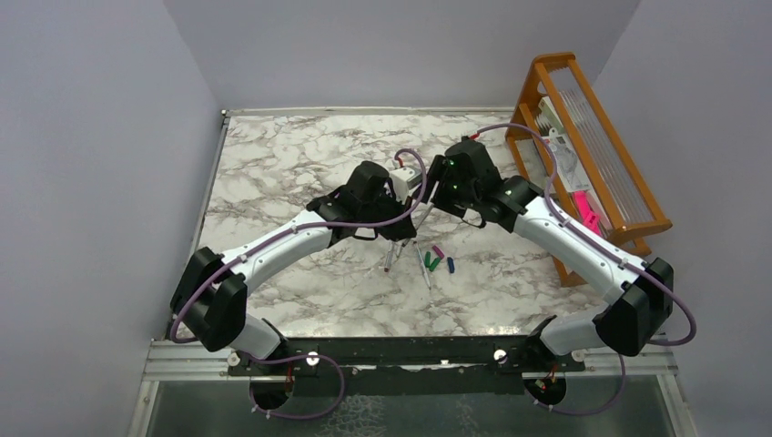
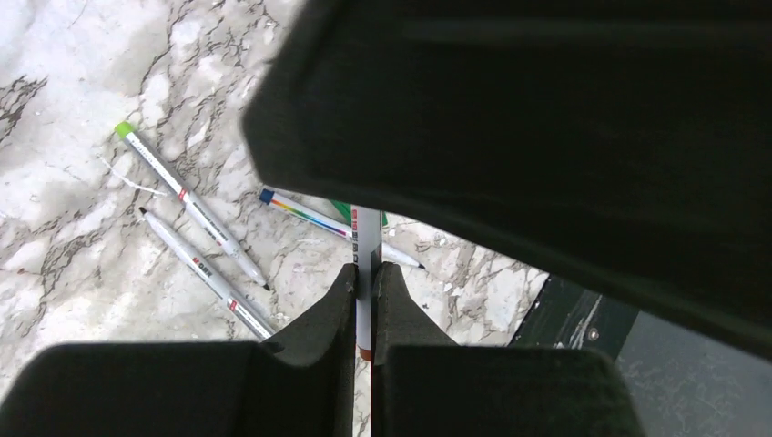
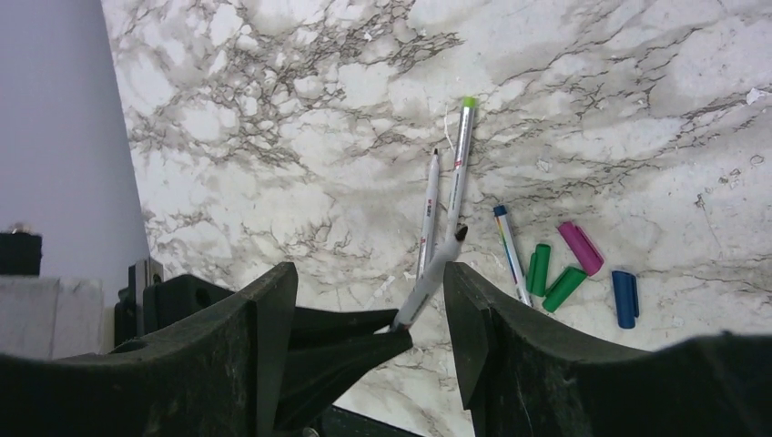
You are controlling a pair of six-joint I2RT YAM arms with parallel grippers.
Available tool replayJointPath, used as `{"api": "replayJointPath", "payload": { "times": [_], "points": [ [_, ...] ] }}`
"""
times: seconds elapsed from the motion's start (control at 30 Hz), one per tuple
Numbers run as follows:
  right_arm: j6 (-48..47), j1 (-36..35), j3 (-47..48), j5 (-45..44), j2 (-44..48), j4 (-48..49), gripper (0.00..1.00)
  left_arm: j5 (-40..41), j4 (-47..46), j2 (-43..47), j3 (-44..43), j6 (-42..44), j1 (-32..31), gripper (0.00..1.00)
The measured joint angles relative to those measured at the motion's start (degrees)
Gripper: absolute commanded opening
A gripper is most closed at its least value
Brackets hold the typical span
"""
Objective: Insert the pens into the pen caps
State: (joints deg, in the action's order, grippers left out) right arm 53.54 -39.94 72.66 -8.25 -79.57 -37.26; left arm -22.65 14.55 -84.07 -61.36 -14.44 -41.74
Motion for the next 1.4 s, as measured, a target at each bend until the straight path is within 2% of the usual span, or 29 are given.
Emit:
{"api": "replayJointPath", "payload": {
  "times": [0.37,0.53,0.7,0.9,1.0,1.17,1.23,1.27,1.33,1.4],
  "points": [
    [-0.87,0.42,1.99,-0.09,-2.08,-1.05,0.58,-1.03,-0.46,0.7,-0.02,-0.15,0.09,0.0],
    [-0.87,0.42,2.01,-0.11,-2.05,-1.36,0.68,-0.66,-0.52,0.72,-0.02,-0.46,0.09,0.0],
    [-0.96,0.68,2.01,-0.55,-2.05,-2.71,0.68,0.07,-0.74,0.72,-0.35,-0.72,0.09,0.0],
    [-0.96,1.29,2.01,-1.09,-2.05,-3.26,0.61,0.07,-1.27,0.72,-1.77,-0.74,0.09,0.0],
    [-0.98,1.79,2.01,-1.2,-2.05,-3.23,0.49,-0.26,-1.88,1.16,-1.81,-0.74,0.09,0.0],
    [-1.55,2.19,2.01,-1.38,-2.08,-2.99,0.2,-0.94,-2.45,1.81,-1.86,-0.66,0.09,0.0],
    [-1.95,2.29,2.05,-1.36,-2.12,-2.97,0.05,-1.14,-2.45,1.81,-1.86,-0.66,0.09,0.0],
    [-2.21,2.29,2.14,-1.33,-2.19,-2.89,0.01,-1.33,-2.47,1.81,-1.86,-0.66,0.09,0.0],
    [-1.62,2.29,2.47,-0.9,-2.29,-2.12,0.01,-1.46,-2.54,1.79,-1.86,-0.74,0.09,0.0],
    [-1.9,2.29,2.6,-0.87,-2.29,-1.88,0.01,-1.57,-2.49,1.86,-1.86,-0.96,0.11,0.12]
  ]
}}
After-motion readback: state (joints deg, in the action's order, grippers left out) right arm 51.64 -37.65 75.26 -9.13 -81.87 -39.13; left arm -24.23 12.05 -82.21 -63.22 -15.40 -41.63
